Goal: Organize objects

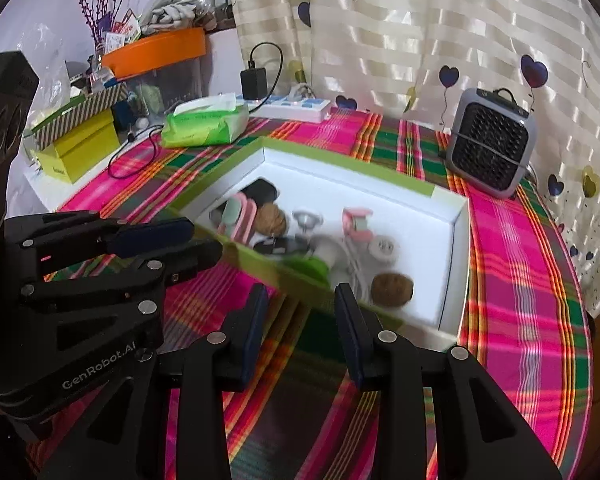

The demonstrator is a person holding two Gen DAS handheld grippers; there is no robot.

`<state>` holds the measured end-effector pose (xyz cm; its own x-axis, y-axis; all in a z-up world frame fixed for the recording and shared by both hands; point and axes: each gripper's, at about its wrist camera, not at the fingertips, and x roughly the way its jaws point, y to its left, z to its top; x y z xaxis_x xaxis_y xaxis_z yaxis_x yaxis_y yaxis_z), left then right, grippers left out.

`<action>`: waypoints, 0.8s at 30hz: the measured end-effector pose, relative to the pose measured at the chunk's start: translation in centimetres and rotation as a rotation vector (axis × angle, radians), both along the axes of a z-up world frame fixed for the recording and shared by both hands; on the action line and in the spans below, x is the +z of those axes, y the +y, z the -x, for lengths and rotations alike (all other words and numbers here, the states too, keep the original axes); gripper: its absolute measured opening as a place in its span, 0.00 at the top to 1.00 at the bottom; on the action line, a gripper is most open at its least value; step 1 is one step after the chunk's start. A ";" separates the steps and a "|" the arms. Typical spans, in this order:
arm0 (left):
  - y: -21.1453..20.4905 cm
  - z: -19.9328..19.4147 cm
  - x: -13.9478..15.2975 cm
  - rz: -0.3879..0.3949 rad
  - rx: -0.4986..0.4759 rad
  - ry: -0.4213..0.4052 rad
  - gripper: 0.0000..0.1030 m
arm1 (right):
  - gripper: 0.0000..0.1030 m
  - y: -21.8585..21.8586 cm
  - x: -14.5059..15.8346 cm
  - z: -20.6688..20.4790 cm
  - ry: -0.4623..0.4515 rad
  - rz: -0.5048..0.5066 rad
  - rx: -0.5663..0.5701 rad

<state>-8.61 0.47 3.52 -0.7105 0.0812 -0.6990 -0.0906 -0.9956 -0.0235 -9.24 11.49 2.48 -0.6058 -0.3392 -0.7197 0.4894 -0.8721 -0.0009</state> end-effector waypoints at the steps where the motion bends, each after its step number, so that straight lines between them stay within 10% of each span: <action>1: 0.1 0.1 -0.3 0.004 0.001 -0.008 0.78 | 0.65 0.0 -0.2 -0.1 -0.008 -0.001 -0.002; 24: 0.8 1.3 -3.2 0.057 0.017 -0.095 0.78 | 0.63 0.4 -2.7 1.2 -0.084 -0.028 -0.052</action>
<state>-9.90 1.24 0.34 -0.6419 0.0280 -0.7662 -0.0739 -0.9969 0.0255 -10.45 11.85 -0.27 -0.5594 -0.2881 -0.7772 0.4430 -0.8964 0.0134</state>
